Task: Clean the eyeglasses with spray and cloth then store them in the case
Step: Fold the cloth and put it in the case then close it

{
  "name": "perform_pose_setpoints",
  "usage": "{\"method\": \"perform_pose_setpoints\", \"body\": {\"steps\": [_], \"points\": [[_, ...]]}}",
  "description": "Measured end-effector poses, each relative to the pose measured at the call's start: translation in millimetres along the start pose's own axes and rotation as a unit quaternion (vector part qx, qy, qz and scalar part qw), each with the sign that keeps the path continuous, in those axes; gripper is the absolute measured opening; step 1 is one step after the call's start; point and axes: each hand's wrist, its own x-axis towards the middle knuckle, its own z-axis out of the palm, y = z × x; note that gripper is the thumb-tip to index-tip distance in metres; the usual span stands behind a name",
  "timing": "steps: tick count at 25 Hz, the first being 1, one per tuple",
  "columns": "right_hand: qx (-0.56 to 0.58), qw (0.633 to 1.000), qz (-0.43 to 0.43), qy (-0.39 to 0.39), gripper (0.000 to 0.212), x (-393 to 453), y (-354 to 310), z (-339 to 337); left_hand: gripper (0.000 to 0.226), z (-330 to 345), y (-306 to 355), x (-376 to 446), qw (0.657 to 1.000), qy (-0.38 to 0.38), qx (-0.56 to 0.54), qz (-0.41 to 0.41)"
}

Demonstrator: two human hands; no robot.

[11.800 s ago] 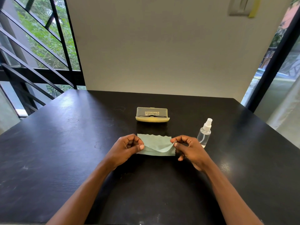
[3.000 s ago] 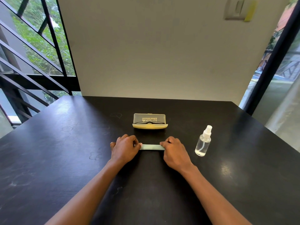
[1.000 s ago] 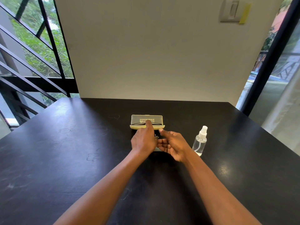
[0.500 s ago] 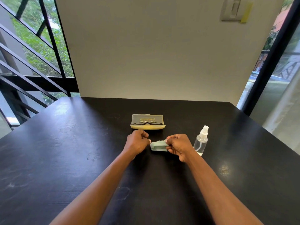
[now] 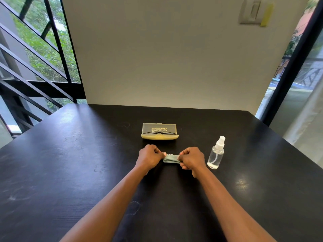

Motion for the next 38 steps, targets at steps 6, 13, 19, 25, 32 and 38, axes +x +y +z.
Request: {"method": "perform_pose_setpoints", "body": {"steps": [6,13,19,25,32,38], "points": [[-0.021,1.000,-0.013,0.008,0.012,-0.5,3.5,-0.9,0.019,3.7,3.4,6.2,0.998,0.020,0.040,-0.039],[-0.037,0.999,-0.026,0.014,0.014,-2.7,6.2,0.6,0.039,15.3,15.9,2.0,0.993,0.024,0.098,-0.065],[-0.026,0.999,-0.016,0.016,0.014,-1.0,3.5,3.0,0.028,17.9,19.1,3.7,0.994,0.025,0.064,-0.080],[0.020,0.999,0.010,-0.028,0.018,0.9,-1.4,1.6,0.011,8.3,32.3,-4.8,0.964,-0.036,-0.241,-0.104],[0.217,0.959,0.128,-0.128,0.012,-7.2,-19.7,1.4,0.018,-9.2,44.0,-9.2,0.929,-0.031,-0.356,-0.094],[0.366,0.903,0.152,-0.165,0.011,-5.4,-28.4,5.4,0.025,-15.4,40.1,-8.1,0.917,-0.028,-0.378,-0.121]]}}
